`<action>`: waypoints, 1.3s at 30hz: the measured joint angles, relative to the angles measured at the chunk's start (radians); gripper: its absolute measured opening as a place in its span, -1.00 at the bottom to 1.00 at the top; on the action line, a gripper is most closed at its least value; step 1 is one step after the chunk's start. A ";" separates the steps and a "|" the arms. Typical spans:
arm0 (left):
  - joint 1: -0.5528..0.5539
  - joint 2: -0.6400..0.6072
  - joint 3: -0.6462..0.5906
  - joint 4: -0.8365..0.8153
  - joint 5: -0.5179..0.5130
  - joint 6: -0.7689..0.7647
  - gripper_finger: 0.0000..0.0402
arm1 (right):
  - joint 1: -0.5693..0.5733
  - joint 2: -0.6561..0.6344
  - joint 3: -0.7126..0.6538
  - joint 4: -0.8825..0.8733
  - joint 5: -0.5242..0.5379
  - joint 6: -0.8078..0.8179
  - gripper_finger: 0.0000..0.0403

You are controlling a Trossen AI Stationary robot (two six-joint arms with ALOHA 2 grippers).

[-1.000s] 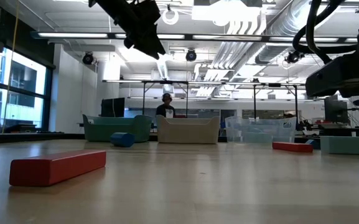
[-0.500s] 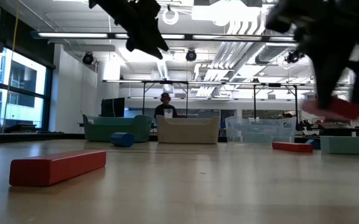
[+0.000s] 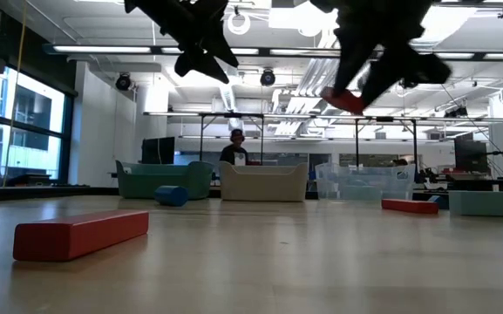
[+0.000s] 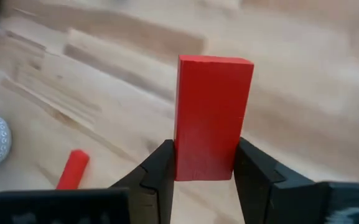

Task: Sort & place blocks by color
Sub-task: Put the red block into the green bin

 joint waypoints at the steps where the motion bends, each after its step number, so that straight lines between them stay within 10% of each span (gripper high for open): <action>1: 0.000 0.000 0.000 0.001 0.000 -0.011 -0.14 | -0.025 -0.009 0.000 0.009 -0.003 -0.059 -0.47; 19: 0.091 0.000 0.000 0.091 0.095 -0.341 -0.14 | -0.470 -0.059 0.001 0.239 -0.185 -0.936 -0.47; 39: 0.109 0.000 0.000 0.200 0.092 -0.486 -0.14 | -0.673 -0.052 0.074 0.567 -0.160 -1.386 -0.47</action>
